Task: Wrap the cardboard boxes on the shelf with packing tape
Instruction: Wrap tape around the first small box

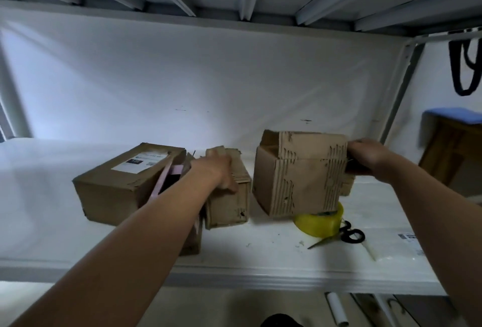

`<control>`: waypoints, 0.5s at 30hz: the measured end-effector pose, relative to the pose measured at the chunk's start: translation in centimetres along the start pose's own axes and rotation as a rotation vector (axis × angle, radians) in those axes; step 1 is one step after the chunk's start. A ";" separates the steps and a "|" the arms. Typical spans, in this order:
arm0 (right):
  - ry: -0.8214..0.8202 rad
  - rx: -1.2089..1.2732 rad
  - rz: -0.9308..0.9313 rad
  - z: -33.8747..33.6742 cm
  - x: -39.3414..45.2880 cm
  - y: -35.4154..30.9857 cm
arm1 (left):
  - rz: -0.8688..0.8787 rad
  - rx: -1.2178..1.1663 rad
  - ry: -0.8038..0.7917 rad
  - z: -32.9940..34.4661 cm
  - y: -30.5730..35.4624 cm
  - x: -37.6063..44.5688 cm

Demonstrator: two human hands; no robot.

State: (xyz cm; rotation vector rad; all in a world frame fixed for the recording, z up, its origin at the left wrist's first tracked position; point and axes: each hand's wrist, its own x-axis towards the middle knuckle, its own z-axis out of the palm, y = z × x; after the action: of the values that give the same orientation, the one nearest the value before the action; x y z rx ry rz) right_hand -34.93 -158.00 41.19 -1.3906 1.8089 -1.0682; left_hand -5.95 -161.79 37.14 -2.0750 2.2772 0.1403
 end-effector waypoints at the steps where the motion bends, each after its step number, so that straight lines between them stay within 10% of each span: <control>1: -0.060 -0.025 0.005 0.6 0.0 0.3 | -0.018 0.023 -0.001 -0.1 -0.4 0.0; 15: -0.496 0.071 0.177 5.1 0.5 -1.1 | 0.033 -0.053 0.164 0.5 -4.3 1.5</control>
State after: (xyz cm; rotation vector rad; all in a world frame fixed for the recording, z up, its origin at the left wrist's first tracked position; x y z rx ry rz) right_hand -30.29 -159.78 39.68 -1.2854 1.4799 -0.6185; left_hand -1.85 -163.63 36.40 -2.1505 2.4267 0.0331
